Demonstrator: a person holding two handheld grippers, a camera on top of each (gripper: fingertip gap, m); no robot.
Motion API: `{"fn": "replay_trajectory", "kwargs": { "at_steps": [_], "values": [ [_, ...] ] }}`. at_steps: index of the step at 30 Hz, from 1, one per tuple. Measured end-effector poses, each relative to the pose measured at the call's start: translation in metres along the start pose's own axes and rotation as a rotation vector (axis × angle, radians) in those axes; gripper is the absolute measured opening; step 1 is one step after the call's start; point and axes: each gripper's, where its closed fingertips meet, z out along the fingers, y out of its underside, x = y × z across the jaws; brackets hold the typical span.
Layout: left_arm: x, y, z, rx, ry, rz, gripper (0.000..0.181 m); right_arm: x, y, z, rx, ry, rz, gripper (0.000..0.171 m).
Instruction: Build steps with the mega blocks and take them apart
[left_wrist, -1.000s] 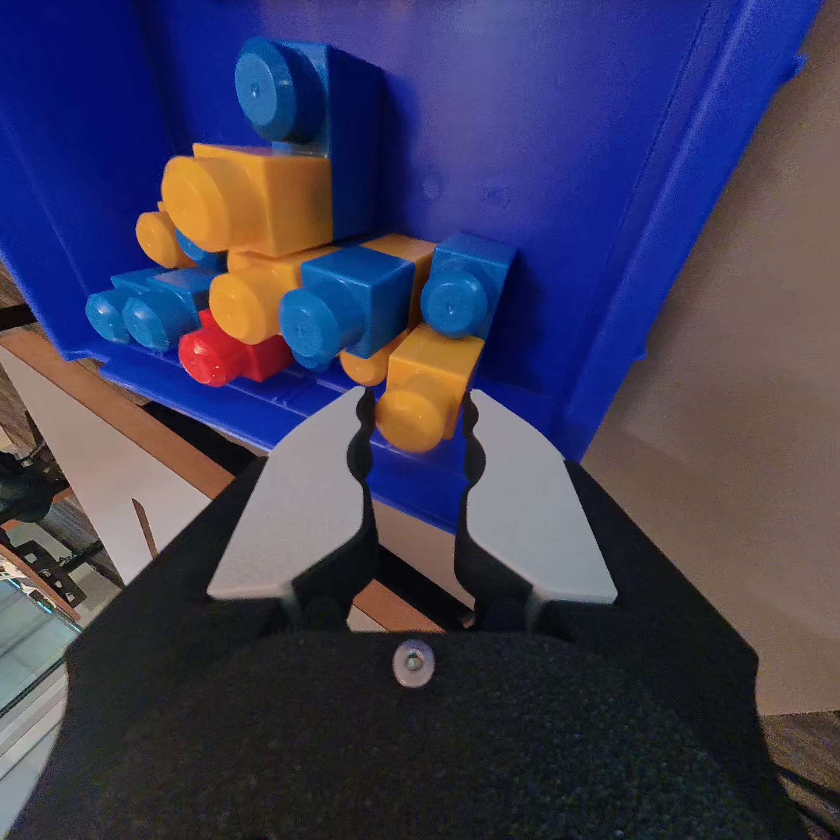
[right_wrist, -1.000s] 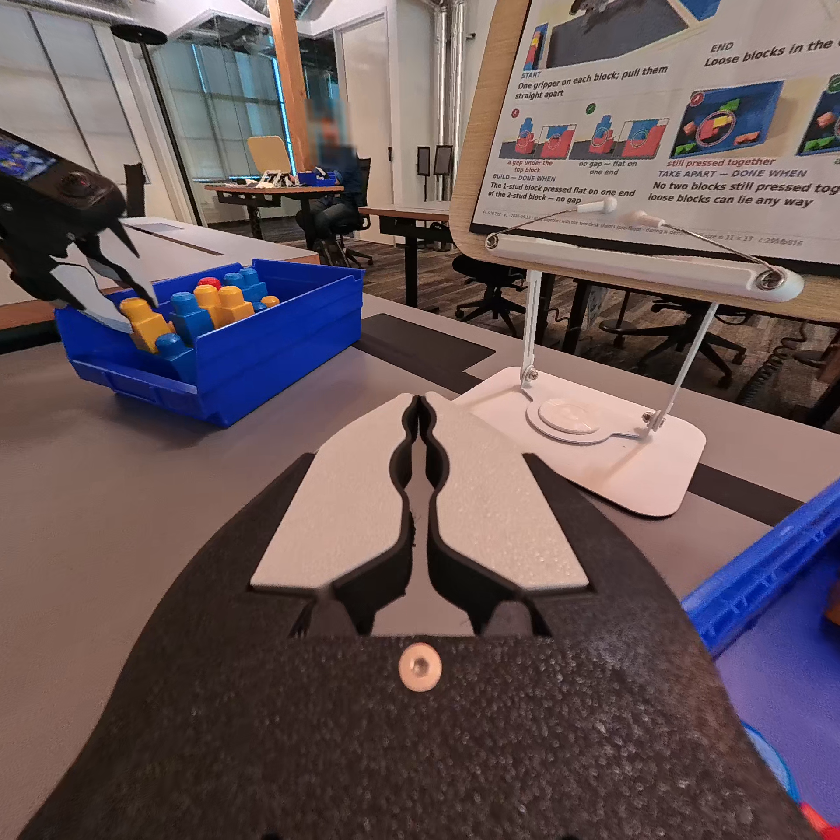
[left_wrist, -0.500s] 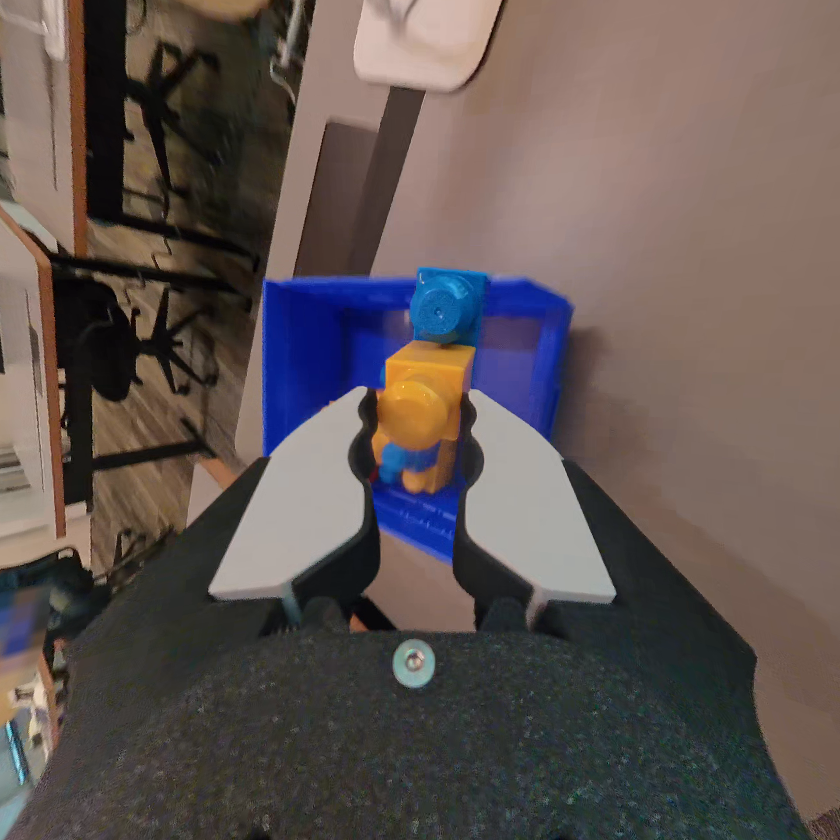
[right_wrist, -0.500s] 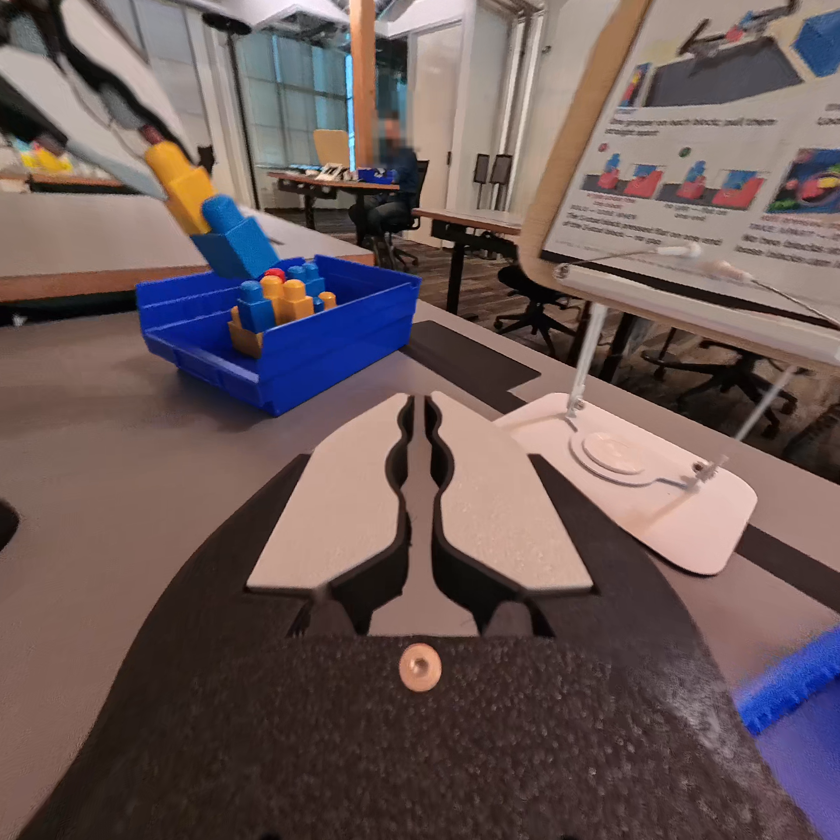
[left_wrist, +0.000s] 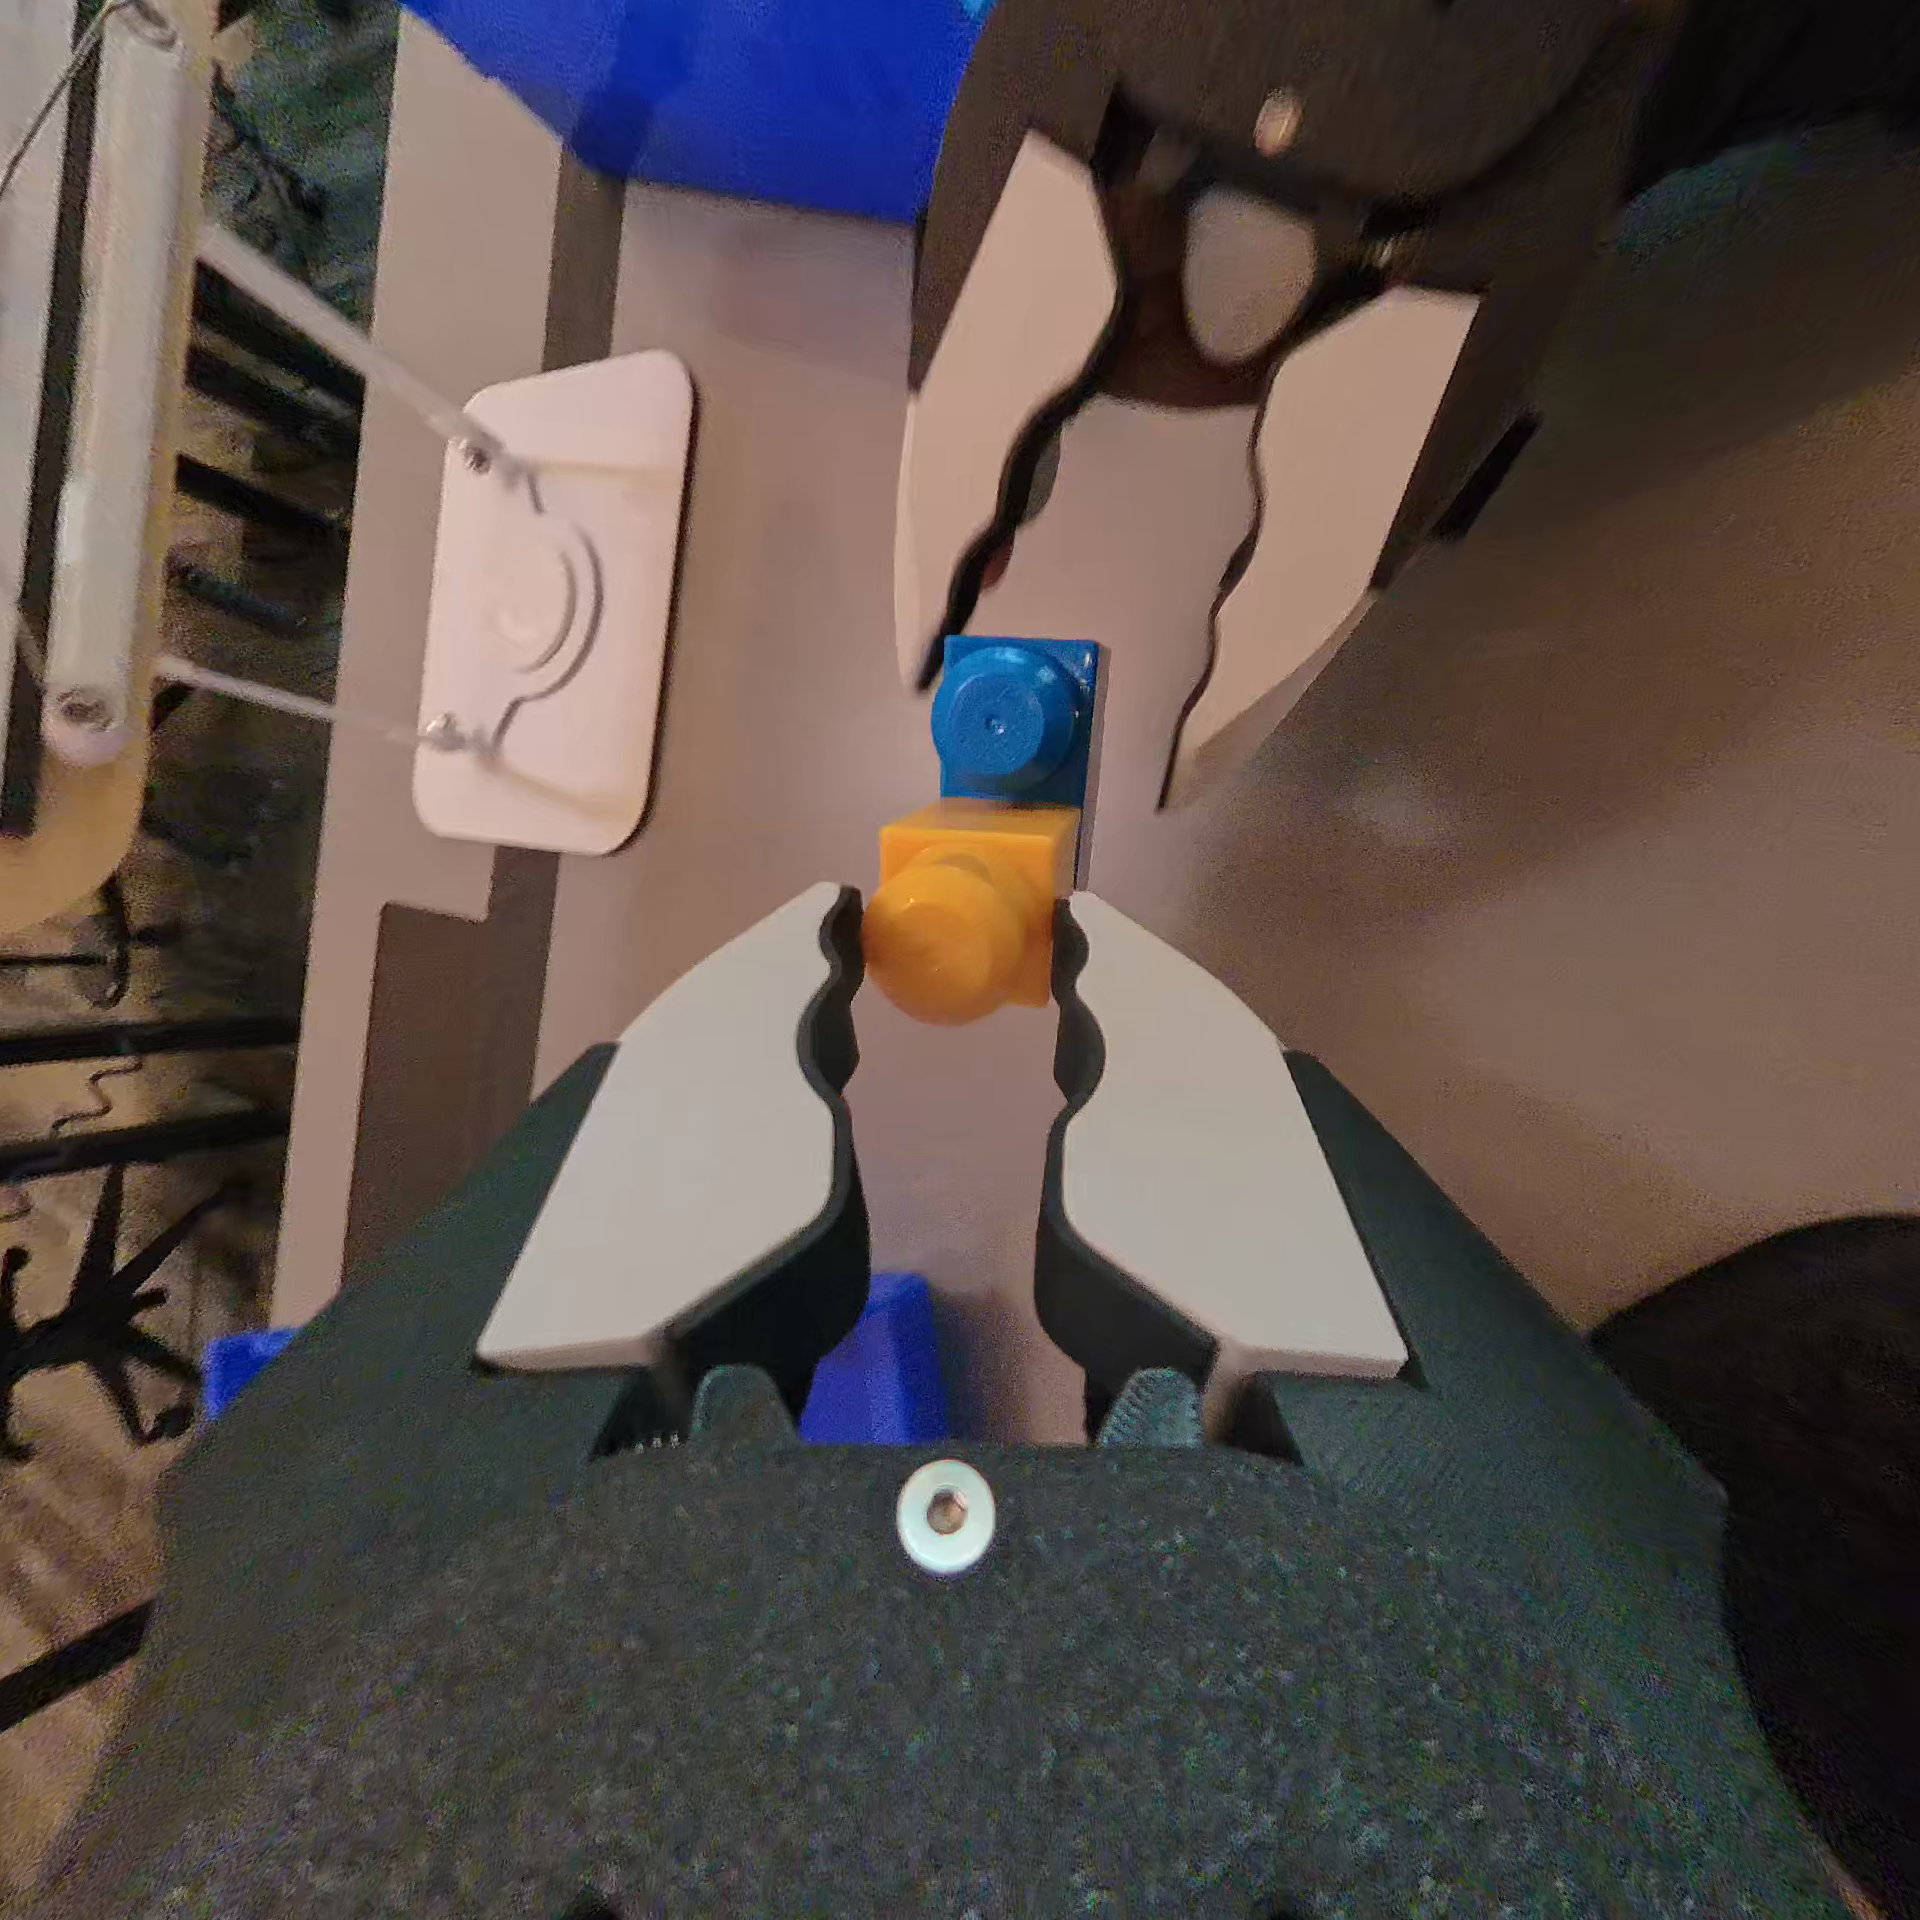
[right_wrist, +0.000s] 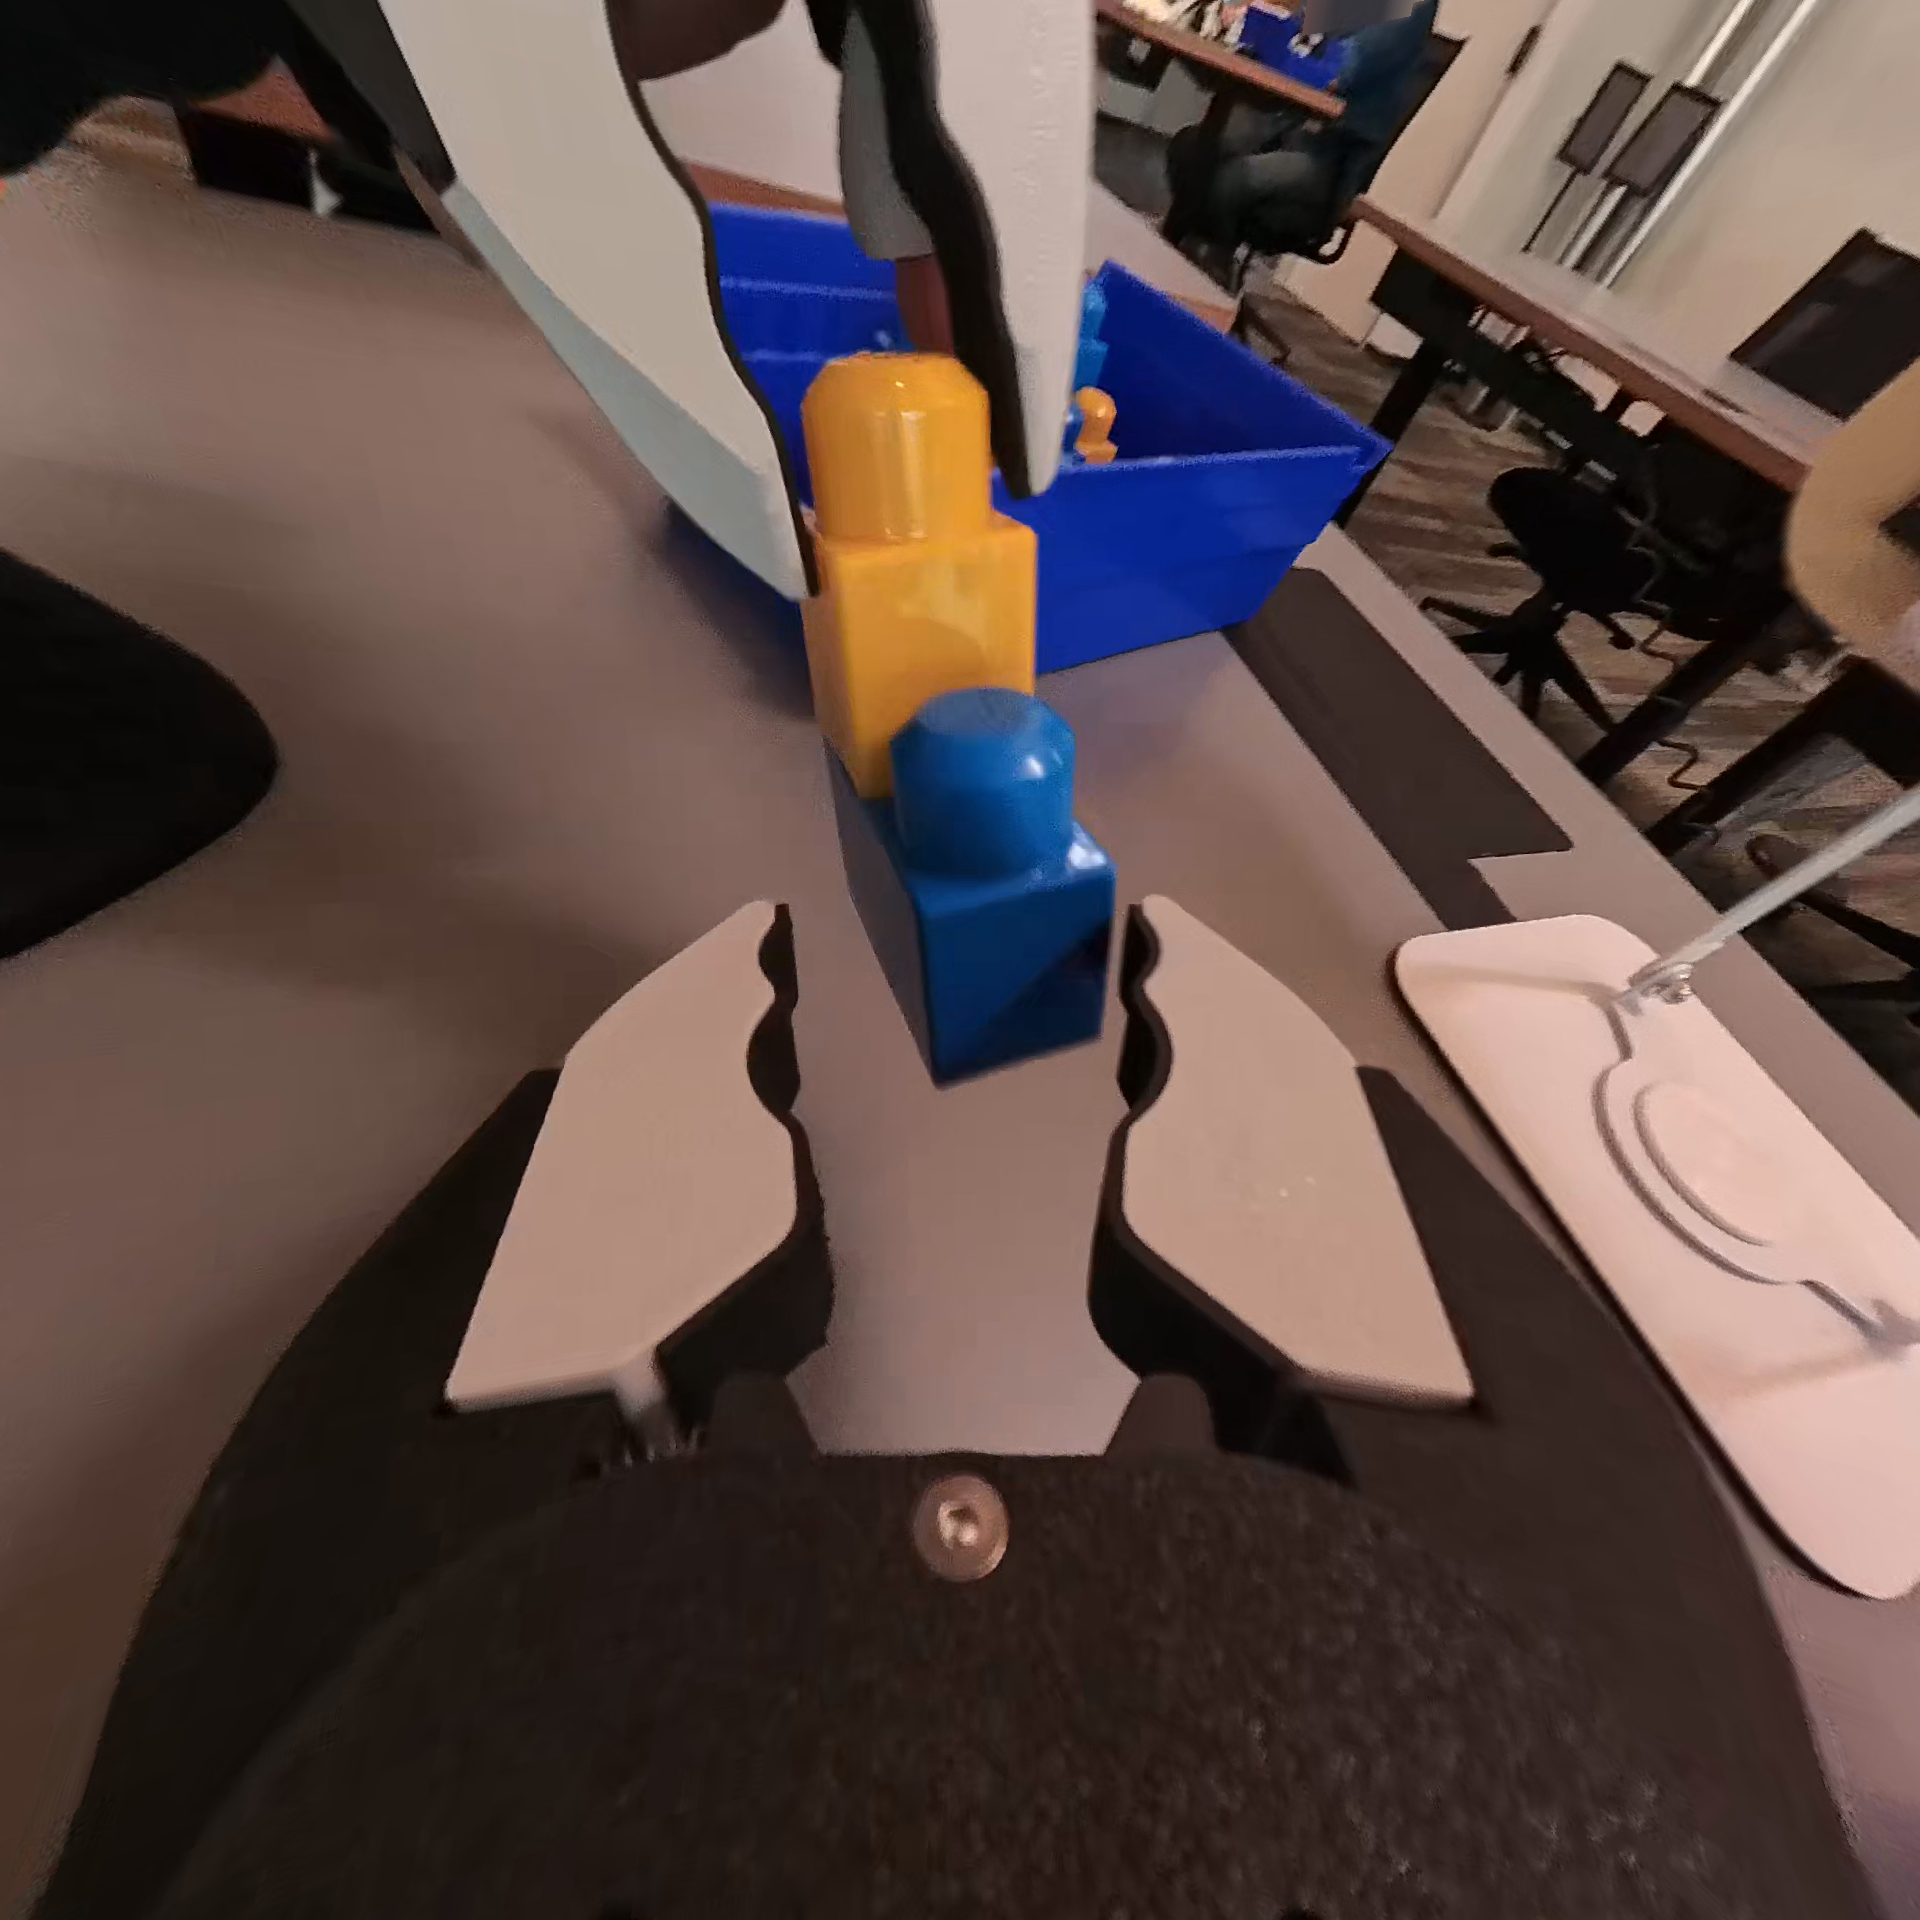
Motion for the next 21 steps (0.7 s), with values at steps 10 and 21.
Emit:
{"fn": "replay_trajectory", "kwargs": {
  "at_steps": [10,21],
  "values": [
    [-0.009,-0.052,-0.021,0.502,0.018,-0.216,0.029,0.013,-0.023,-0.036,0.28,-0.164,0.251,0.039],
    [-0.009,-0.077,-0.011,1.06,0.141,-0.646,0.055,0.027,-0.067,-0.072,0.722,-0.281,0.573,0.039]
  ]
}}
